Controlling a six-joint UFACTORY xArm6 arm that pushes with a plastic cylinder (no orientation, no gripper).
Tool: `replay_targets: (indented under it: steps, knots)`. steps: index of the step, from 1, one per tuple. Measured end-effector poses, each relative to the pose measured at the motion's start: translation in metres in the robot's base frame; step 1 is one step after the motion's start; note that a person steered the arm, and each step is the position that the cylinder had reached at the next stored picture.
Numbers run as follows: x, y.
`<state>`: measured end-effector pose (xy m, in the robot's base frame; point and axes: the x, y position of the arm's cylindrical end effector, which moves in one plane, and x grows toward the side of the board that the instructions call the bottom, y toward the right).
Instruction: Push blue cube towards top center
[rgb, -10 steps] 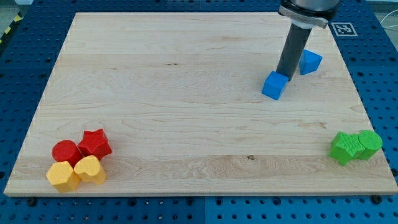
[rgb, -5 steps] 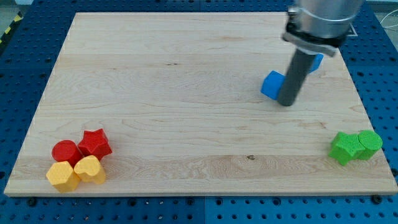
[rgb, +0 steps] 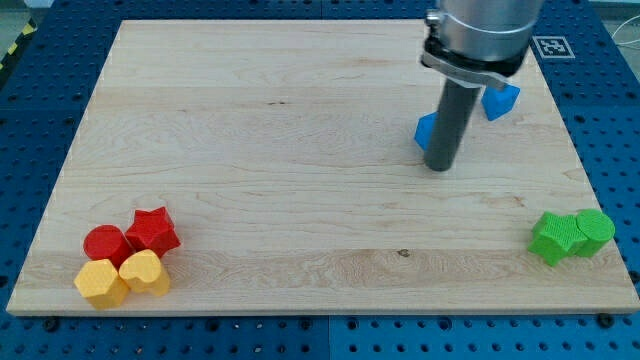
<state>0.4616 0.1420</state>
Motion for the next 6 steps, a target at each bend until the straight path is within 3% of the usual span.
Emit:
replay_targets:
  steps: [2,4,6]
  knots:
    - [-0.015,0.009]
    - [-0.075,-0.065]
    - [-0.114,-0.083]
